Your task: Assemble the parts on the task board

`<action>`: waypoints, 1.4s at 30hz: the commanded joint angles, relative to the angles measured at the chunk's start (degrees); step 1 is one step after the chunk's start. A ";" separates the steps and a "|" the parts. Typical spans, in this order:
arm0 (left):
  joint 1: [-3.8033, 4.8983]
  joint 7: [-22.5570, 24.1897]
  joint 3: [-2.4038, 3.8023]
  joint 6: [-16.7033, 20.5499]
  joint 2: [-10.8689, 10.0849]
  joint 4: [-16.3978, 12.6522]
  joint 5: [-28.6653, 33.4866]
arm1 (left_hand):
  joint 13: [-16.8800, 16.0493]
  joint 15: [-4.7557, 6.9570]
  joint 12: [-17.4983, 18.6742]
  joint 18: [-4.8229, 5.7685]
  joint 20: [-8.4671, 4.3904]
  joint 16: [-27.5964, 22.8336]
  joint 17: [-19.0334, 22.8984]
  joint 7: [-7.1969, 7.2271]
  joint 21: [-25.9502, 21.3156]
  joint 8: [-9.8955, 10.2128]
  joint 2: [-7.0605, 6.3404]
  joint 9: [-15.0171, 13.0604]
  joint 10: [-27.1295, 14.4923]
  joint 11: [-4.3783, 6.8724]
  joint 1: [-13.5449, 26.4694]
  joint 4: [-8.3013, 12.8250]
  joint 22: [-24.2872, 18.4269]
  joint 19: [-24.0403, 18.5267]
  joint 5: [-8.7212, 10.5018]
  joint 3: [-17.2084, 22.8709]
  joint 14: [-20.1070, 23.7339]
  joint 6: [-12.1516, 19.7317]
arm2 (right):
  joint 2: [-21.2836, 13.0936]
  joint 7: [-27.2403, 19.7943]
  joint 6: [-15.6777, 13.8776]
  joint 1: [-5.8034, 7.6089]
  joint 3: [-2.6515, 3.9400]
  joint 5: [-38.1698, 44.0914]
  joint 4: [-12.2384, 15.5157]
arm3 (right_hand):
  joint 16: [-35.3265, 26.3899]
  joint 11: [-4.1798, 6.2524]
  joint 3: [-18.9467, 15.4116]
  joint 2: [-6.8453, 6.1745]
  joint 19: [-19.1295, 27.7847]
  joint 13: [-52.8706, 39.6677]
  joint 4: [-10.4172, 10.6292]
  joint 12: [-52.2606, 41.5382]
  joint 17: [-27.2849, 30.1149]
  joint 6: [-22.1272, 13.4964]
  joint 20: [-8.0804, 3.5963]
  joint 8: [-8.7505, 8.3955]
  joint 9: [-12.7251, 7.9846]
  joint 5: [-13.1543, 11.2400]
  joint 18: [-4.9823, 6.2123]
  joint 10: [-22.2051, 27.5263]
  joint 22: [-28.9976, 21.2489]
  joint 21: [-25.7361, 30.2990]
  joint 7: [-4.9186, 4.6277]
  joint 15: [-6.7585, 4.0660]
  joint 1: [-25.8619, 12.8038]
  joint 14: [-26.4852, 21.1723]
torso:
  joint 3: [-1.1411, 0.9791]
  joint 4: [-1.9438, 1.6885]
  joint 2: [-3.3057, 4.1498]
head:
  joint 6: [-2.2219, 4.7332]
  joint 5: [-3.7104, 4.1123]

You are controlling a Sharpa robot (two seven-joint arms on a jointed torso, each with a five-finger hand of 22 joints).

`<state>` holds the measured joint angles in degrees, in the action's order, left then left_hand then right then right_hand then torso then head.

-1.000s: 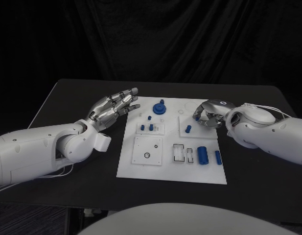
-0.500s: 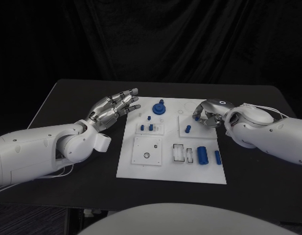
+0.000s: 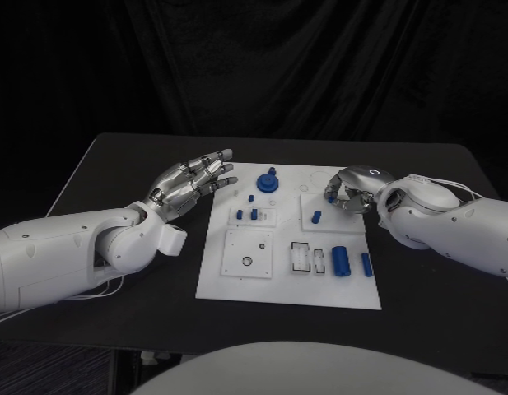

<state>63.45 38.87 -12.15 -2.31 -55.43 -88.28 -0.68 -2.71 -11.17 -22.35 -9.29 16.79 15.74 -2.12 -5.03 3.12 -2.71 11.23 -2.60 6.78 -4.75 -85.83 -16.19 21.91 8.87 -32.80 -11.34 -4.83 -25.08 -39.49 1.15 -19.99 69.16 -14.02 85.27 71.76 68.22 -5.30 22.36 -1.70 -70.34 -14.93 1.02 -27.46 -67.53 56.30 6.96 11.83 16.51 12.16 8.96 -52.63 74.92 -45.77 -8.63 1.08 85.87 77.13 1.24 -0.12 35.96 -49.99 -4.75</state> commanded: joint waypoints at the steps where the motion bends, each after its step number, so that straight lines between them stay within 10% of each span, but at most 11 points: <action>1: -0.12 3.22 0.06 -0.92 0.14 0.01 0.30 | -0.02 -0.51 -0.31 0.30 0.10 0.47 -0.10 -0.45 0.31 -0.04 0.20 -0.06 -0.17 -0.03 -0.67 0.03 0.06 0.51 -0.39 0.31 0.03 0.07 | -0.10 -0.33 -1.76 -0.21 0.06 0.39 0.18 | 0.23 -0.03 -0.45 0.01 -0.27 0.09 0.07 0.28 -0.05 0.48 -0.02 0.45 0.13 -0.30 -0.90 -0.58 4.41 -0.28 -0.07 -0.06 -0.49 0.55 | 0.00 0.02 -0.05 | -0.01 -0.01; 26: -0.33 2.39 0.06 -1.29 0.45 0.72 0.31 | -0.06 -0.74 -0.66 0.56 0.10 0.59 -0.11 -0.61 0.39 -0.01 0.24 -0.05 -0.03 -0.40 -0.94 0.09 0.06 0.76 -0.50 0.46 -0.08 0.19 | -3.81 1.49 -3.24 2.77 0.60 0.40 6.43 | 0.65 0.06 -1.17 -0.13 -0.70 0.66 0.71 1.10 -0.31 0.78 -0.07 0.84 0.81 -0.12 -0.99 -1.05 4.45 -0.64 0.12 -0.13 -1.07 0.96 | 0.06 0.01 -0.10 | -0.01 -1.05; 42: -0.63 2.04 0.05 -1.23 0.09 0.68 0.31 | -0.07 -0.80 -0.75 0.69 0.10 0.62 -0.11 -0.85 0.41 -0.03 0.28 -0.06 0.00 -0.46 -1.02 0.09 0.07 0.85 -0.54 0.52 -0.09 0.04 | -5.80 2.89 -0.09 2.70 0.43 4.18 20.04 | 1.40 0.09 -1.47 -0.28 -1.20 1.05 0.95 1.66 -0.95 0.87 -0.07 0.98 1.17 -0.05 -1.10 -1.37 4.59 -1.22 0.21 -0.16 -1.26 1.53 | 0.01 -0.05 -0.12 | -0.01 -1.34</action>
<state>62.90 38.89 -12.16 -2.88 -55.39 -87.48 -0.65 -2.72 -11.58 -22.84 -9.29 16.78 15.97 -2.14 -5.44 3.30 -2.71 11.49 -2.59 6.78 -4.75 -86.09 -16.04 21.97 9.27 -33.02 -11.19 -4.83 -25.08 -45.35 2.48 -21.44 72.03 -13.58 87.14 91.02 69.45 -5.20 21.18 -2.11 -71.17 -13.94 2.04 -26.15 -68.44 56.70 6.96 12.39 17.55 12.10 8.96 -53.56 74.91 -46.65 -8.61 0.98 84.86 78.26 1.29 -0.10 35.84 -49.99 -6.10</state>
